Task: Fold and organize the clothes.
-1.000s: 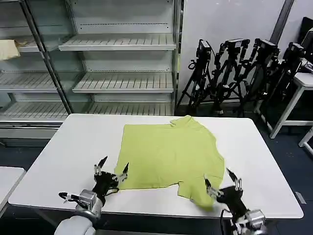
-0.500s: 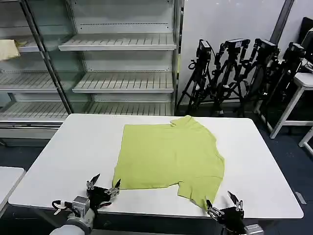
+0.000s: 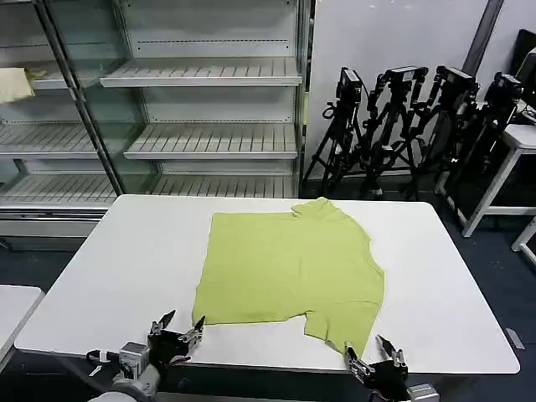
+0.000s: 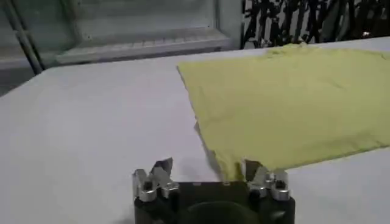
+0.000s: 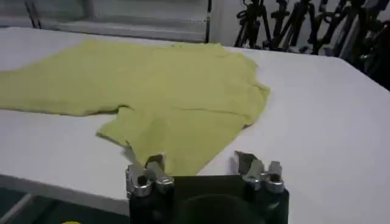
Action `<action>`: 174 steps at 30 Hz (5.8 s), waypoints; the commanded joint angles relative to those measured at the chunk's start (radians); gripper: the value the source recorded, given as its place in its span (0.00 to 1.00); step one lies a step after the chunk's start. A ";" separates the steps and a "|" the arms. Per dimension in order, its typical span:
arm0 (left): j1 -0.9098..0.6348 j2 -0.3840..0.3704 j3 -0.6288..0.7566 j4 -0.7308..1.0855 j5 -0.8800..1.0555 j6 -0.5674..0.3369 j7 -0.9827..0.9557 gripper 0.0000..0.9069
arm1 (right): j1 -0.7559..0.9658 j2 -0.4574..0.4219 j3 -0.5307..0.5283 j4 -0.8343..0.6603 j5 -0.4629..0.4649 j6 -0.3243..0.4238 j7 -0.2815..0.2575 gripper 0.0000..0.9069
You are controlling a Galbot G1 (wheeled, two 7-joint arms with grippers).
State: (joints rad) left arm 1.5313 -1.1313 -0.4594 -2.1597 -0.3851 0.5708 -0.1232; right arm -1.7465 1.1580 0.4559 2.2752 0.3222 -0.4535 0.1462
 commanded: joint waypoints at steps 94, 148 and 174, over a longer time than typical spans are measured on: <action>-0.324 -0.034 0.123 0.277 -0.030 0.007 0.013 0.00 | 0.459 -0.004 0.027 -0.332 0.124 -0.088 -0.039 0.00; -0.742 0.043 0.239 0.487 -0.117 0.007 0.046 1.00 | 1.068 0.088 -0.247 -0.669 0.119 -0.125 0.074 1.00; -0.875 -0.003 0.254 0.809 -0.118 0.009 0.183 1.00 | 1.149 0.167 -0.274 -0.968 0.117 -0.125 0.091 1.00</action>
State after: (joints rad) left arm 0.7117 -1.1175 -0.2165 -1.4628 -0.5054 0.5790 0.0213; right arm -0.6326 1.3124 0.1961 1.3970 0.4159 -0.5747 0.2267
